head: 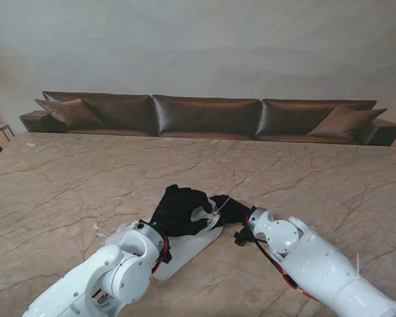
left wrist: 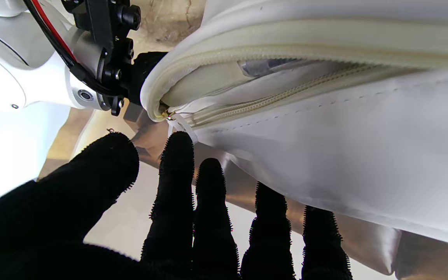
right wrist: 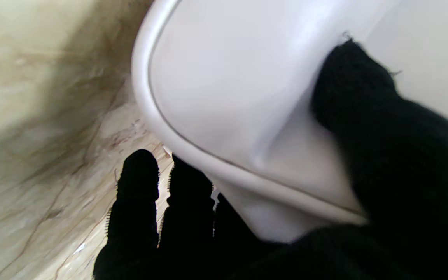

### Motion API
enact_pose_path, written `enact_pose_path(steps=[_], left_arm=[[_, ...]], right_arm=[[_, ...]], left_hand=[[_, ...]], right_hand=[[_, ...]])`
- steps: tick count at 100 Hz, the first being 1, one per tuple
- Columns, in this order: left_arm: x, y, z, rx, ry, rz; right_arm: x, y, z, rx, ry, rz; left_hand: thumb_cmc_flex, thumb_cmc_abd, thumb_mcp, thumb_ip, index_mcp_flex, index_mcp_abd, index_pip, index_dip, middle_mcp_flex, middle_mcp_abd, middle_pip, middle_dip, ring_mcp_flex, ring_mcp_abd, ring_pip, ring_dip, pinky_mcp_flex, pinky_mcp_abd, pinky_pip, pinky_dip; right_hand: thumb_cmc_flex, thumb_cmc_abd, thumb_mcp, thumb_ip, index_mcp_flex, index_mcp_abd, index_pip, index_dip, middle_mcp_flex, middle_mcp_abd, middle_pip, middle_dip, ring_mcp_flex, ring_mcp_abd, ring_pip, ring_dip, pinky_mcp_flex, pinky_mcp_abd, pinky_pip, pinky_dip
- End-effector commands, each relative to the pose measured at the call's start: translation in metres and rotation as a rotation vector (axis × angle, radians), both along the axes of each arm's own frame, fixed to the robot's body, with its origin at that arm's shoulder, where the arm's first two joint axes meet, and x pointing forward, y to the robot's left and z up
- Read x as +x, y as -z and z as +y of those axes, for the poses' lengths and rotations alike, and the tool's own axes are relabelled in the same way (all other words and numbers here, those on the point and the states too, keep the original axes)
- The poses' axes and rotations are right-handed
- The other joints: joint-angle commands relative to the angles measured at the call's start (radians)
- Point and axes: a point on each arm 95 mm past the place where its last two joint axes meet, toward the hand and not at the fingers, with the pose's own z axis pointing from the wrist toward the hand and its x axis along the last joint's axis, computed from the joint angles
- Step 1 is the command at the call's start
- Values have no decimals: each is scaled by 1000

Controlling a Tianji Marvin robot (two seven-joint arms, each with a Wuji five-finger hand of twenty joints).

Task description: Pack the cosmetics bag

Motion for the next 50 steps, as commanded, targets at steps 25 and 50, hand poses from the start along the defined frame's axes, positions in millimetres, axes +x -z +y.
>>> enact_pose_path(steps=[25, 50], left_arm=[[8, 1, -6, -17, -49, -12], [8, 2, -8, 111, -18, -5]], right_arm=[[-8, 2, 10, 9, -23, 20], [-8, 1, 11, 13, -24, 17]], left_hand=[[-25, -4, 17, 24, -211, 23, -39, 55, -32, -22, 10, -4, -25, -9, 11, 17, -11, -24, -5, 17], [-5, -4, -14, 6, -25, -38, 64, 54, -32, -6, -13, -17, -32, -3, -5, 10, -15, -27, -34, 34]], right_hand=[[187, 191, 140, 67, 147, -179, 73, 54, 76, 6, 99, 30, 35, 31, 71, 40, 1, 5, 24, 25], [187, 192, 140, 66, 150, -181, 76, 57, 76, 6, 100, 31, 37, 31, 72, 42, 4, 8, 24, 27]])
